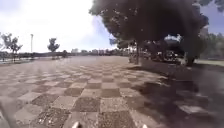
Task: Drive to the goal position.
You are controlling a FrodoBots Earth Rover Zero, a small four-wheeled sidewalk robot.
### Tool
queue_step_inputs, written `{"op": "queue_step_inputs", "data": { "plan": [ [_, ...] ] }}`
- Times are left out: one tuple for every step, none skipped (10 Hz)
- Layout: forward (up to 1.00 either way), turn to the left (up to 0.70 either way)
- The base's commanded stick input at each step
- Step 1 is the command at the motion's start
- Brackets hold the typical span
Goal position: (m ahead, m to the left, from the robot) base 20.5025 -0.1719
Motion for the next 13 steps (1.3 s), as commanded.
{"op": "queue_step_inputs", "data": {
  "plan": [
    [0.70, 0.00],
    [0.70, 0.00],
    [0.70, 0.00],
    [0.70, 0.00],
    [0.70, 0.00],
    [0.70, 0.00],
    [0.70, 0.00],
    [0.70, 0.00],
    [0.70, 0.00],
    [0.70, 0.00],
    [0.70, 0.00],
    [0.70, 0.00],
    [0.70, 0.00]
  ]
}}
